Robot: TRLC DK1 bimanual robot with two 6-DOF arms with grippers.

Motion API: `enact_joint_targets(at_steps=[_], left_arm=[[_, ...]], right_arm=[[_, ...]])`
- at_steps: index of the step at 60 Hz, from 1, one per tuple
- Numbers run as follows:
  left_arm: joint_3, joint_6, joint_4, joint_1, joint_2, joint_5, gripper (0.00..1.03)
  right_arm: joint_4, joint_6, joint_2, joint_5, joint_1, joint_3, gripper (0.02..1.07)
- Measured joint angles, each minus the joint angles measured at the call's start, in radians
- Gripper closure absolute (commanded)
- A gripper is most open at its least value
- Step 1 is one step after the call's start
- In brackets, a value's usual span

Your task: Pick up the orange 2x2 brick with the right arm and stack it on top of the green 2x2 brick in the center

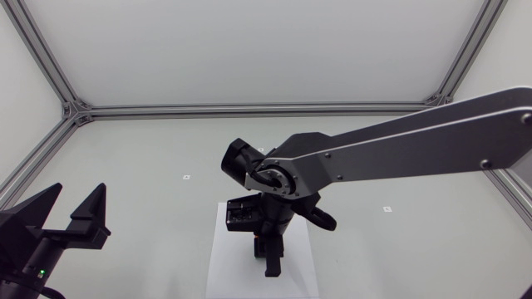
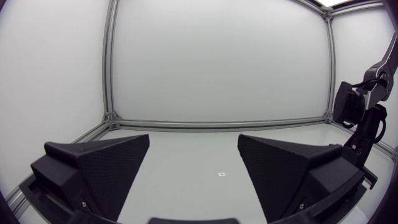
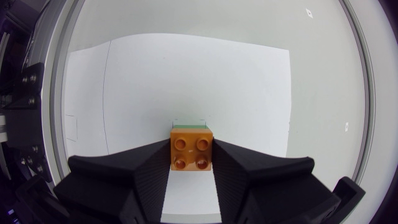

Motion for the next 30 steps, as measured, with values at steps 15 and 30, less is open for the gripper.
enact_joint_targets(at_steps=[15,30], left_arm=[[0.000,0.000,0.000,0.000,0.000,0.000,0.04],[0.000,0.000,0.000,0.000,0.000,0.000,0.04]], right_arm=[[0.000,0.005,-0.003,0.000,0.000,0.001,0.83],[-0.001,0.011,-0.004,0.001,0.000,0.002,0.83]])
